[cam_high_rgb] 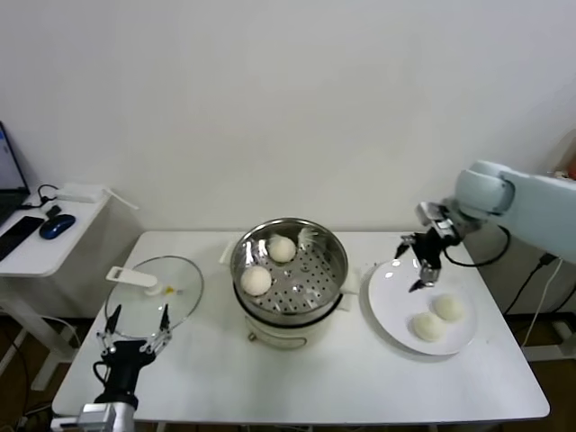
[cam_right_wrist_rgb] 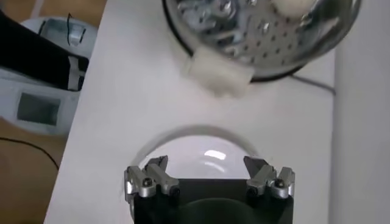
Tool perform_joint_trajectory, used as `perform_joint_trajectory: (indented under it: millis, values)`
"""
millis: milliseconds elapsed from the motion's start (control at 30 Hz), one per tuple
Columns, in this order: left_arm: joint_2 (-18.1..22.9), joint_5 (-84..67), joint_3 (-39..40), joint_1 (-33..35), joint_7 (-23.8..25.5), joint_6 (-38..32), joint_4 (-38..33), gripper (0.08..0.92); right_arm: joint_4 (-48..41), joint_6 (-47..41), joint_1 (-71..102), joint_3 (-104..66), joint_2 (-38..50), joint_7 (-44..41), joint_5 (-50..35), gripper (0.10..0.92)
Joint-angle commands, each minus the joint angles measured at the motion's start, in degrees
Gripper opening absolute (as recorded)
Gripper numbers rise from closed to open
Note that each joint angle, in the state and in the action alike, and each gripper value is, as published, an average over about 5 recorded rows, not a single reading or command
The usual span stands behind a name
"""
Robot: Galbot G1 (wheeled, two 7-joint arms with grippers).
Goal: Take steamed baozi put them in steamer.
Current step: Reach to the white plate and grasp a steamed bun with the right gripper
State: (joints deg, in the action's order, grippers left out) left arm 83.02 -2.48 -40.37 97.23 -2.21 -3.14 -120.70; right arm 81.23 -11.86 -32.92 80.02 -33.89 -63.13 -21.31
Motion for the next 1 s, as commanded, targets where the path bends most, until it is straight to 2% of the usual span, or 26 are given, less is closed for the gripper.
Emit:
perform_joint_trajectory:
  millis: [33, 400, 1000]
  values:
    - [0.2, 0.2, -0.2, 0.7, 0.2, -0.6, 0.4, 0.823, -1.4, 0.7, 22.8, -15.5, 6.6, 0.1, 12.3, 0.823]
    - [0.3, 0.2, -0.6, 1.4, 0.2, -0.4, 1.3, 0.823, -9.0, 2.1, 27.1, -19.1, 1.6, 0.1, 16.2, 0.823]
    - [0.2, 0.1, -0.9, 0.7, 0.2, -0.1, 2.5, 0.823, -13.9, 2.7, 28.4, -19.4, -2.4, 0.1, 18.8, 0.823]
